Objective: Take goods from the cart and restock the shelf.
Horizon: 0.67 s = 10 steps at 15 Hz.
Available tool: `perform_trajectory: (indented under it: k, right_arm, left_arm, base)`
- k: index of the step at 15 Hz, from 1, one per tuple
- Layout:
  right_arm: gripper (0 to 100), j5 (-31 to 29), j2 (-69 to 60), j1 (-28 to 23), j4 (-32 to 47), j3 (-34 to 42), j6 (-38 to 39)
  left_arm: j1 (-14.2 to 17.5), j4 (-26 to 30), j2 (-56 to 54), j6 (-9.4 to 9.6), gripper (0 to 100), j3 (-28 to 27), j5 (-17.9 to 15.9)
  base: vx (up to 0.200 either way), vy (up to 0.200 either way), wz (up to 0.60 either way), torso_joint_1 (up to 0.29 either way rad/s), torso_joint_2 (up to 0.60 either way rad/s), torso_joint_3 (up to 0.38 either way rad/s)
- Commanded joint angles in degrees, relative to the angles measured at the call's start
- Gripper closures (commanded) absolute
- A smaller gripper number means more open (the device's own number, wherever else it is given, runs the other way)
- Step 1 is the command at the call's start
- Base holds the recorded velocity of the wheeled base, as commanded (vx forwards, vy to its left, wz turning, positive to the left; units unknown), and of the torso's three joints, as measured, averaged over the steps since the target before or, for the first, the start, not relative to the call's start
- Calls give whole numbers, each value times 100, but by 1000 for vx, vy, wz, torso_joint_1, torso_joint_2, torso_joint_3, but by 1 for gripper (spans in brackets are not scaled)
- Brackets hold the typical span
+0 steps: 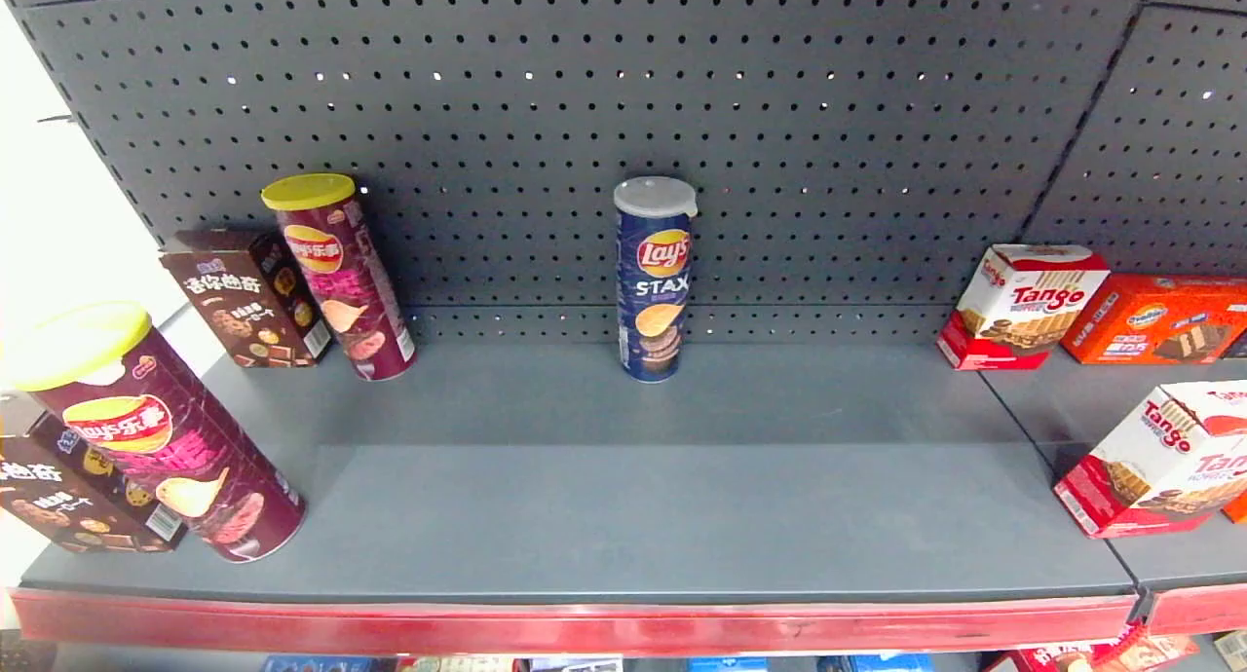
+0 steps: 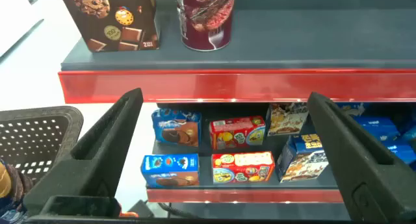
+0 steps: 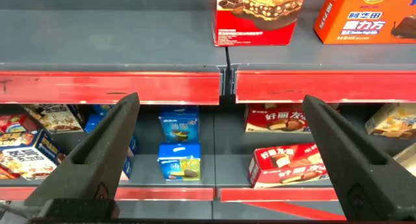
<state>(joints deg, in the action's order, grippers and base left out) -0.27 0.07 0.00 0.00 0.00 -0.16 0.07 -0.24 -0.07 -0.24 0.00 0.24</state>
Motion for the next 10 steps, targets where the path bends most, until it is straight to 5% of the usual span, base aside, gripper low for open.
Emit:
perform_trajectory:
  k: [1,10]
  right_arm:
    - [0,-8,1,0,9,-9,-2]
    - [0,-26,1,0,0,0,7]
  left_arm:
    - [1,-2,7,-2,0,0,2]
    - [-7,-2,7,-2,0,0,2]
  base:
    - [0,0,600,12,7,2]
    - [0,0,533,4,2,0]
